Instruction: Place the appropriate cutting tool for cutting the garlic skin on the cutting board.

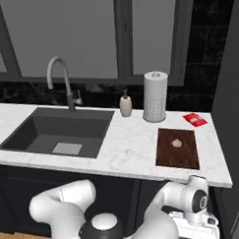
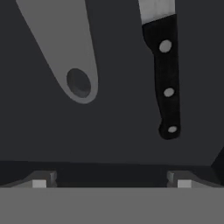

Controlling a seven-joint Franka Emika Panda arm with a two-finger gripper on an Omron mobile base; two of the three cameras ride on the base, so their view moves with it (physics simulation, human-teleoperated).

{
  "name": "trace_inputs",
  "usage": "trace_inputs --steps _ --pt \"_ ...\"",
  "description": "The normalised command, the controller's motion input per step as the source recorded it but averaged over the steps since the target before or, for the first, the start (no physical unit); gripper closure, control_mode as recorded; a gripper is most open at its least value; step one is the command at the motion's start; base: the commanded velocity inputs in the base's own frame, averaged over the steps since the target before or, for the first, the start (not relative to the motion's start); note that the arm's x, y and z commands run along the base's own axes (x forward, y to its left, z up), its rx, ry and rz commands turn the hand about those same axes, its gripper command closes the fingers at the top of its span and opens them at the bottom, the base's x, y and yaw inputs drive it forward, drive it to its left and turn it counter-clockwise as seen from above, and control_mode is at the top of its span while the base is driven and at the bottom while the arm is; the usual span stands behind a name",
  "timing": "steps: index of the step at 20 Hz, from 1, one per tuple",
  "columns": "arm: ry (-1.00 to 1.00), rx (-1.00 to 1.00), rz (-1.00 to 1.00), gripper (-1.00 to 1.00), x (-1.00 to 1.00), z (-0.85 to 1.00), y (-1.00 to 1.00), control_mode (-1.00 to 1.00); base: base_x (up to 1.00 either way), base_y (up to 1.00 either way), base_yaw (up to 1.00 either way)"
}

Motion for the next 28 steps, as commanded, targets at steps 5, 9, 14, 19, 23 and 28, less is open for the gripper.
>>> trace_inputs --steps 5,9,14,19,23,28 --pt "-0.11 0.00 0.00 -1.00 0.26 -0.04 -0.01 -1.00 0.00 0.00 0.00" --pt "-0.09 0.00 0.05 -1.00 0.06 -0.16 0.00 -1.00 0.00 0.00 0.00" --pt "-0.15 0.00 0.09 -1.00 0.00 -0.09 -0.07 -1.00 0.00 0.00 0.00" --pt "-0.21 0.00 0.09 -1.00 0.00 -0.03 -0.14 -1.00 0.00 0.00 0.00" --pt "-0.15 0.00 0.06 -1.00 0.04 -0.13 -0.06 -1.00 0.00 0.00 0.00" --pt "-0.08 0.00 0.05 -1.00 0.13 -0.13 -0.09 -1.00 0.00 0.00 0.00"
